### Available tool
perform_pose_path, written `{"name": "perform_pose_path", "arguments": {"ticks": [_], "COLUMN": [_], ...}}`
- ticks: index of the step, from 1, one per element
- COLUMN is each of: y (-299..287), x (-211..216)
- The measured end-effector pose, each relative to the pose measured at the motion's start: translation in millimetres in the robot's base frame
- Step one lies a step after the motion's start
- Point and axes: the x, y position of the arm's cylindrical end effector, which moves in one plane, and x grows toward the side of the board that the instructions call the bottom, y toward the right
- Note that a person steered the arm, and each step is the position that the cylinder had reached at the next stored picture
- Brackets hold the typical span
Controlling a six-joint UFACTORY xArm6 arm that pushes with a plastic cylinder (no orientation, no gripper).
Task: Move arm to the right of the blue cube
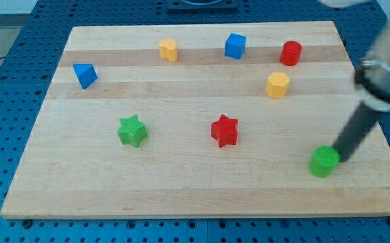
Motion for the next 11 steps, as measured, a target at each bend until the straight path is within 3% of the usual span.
{"name": "perform_pose_path", "arguments": {"ticks": [1, 2, 3, 4, 5, 6, 7, 8, 9, 11], "y": [-63, -4, -72, -37, -39, -150, -252, -196, -219, -306], "x": [11, 48, 70, 56, 35, -4, 11, 38, 67, -7]}}
